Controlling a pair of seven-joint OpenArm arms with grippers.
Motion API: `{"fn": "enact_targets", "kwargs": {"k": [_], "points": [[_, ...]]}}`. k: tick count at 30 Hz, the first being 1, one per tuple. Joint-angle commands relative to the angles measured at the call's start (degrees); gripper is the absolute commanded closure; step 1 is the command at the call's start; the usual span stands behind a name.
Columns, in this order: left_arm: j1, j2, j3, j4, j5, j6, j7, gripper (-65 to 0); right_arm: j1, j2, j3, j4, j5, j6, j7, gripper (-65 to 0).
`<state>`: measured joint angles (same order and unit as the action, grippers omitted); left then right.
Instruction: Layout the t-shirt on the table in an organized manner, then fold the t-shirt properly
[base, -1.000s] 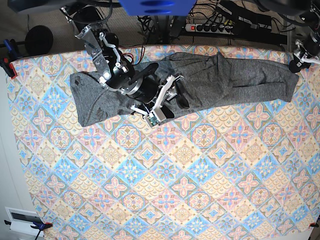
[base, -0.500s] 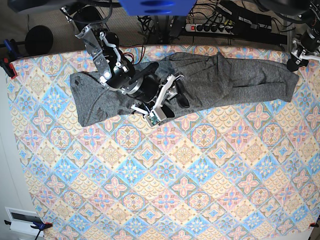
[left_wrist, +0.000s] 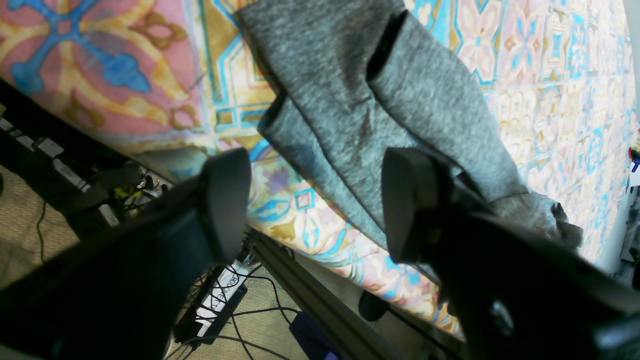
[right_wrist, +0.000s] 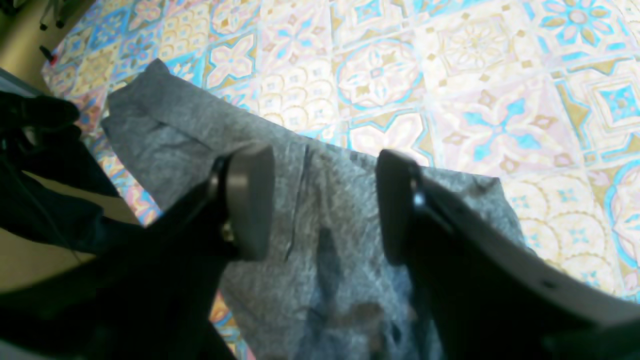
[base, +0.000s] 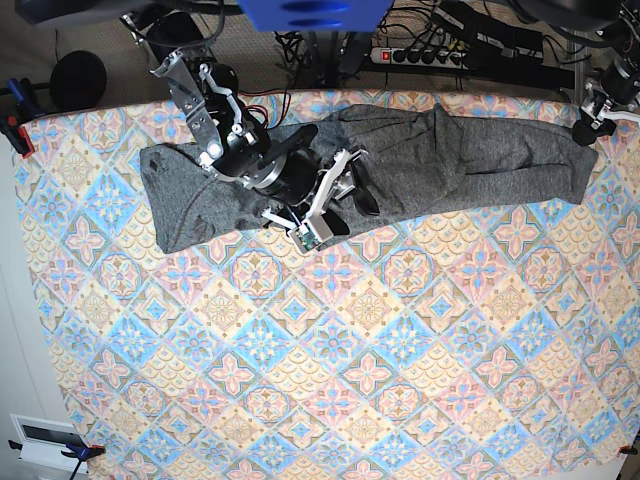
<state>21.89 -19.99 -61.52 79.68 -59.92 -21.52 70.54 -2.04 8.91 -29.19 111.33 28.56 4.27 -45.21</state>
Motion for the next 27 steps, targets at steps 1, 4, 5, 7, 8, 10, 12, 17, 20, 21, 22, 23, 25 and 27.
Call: {"fn": "enact_targets", "kwargs": {"k": [1,4,5,7,8,10,12,17,20,21,22,23,25,27], "points": [[0.1,-1.5,-0.6,0.8,-0.8,-0.4,-1.0,-40.6,0.8,-0.2,0.0,1.3,0.6,0.4,1.5,-31.5],[0.3,-4.1,-0.9,0.8,-1.0,-0.4,-1.0,-40.6,0.8,-0.2,0.0,1.3,0.6,0.4,1.5,-31.5],[0.4,-4.8,-1.5,0.8,-1.1,-0.4,-0.8,-40.6,0.8,-0.5,0.0,1.3,0.6,0.4,1.7,-31.5],[0.5,-5.3,-4.4,0.8,-1.2,-0.6,-0.5,-40.7,0.8,-1.8,0.1,1.2,0.3,0.4,3.1,-31.5],[0.3,-5.8,-5.5,0.8,-1.2,-0.7,0.6,-40.7,0.9,-2.2,0.2,1.2,0.2,0.4,4.1,-31.5],[0.0,-7.0,-6.9,0.4,-2.1,-2.4,4.8,-40.9,0.9,-2.4,0.0,1.1,0.2,0.4,6.0,-31.5],[-1.4,-7.5,-7.6,-2.4,-5.1,-4.8,8.4,-40.9,0.9,-2.4,0.0,1.1,0.2,0.4,7.2,-31.6],[-2.6,-9.2,-7.4,-13.8,-12.2,-6.4,9.5,-40.9,0.9,-2.4,0.0,1.1,0.2,0.4,7.5,-31.6],[-2.7,-9.2,-7.4,-16.3,-15.4,-6.5,9.5,-40.9,0.9,-2.4,0.2,1.1,0.2,0.4,7.5,-31.6],[-2.7,-9.2,-7.4,-16.3,-15.6,-6.5,9.5,-40.9,0.9,-2.4,0.2,1.1,0.2,0.4,7.5,-31.6],[-2.7,-9.2,-7.4,-16.3,-15.6,-6.4,9.5,-40.9,0.9,-2.4,0.2,1.1,0.2,0.4,7.5,-31.6],[-2.8,-9.2,-7.4,-16.3,-15.4,-6.3,9.5,-40.9,0.9,-2.4,0.2,1.1,0.2,0.4,7.5,-31.6],[-2.8,-9.2,-7.4,-16.3,-14.5,-6.2,9.5,-40.9,0.9,-2.4,0.1,1.1,0.2,0.4,7.5,-31.6],[-3.4,-9.2,-7.4,-16.3,-12.6,-6.2,9.5,-40.9,0.9,-2.4,0.1,1.1,0.2,0.4,7.5,-31.6]]}}
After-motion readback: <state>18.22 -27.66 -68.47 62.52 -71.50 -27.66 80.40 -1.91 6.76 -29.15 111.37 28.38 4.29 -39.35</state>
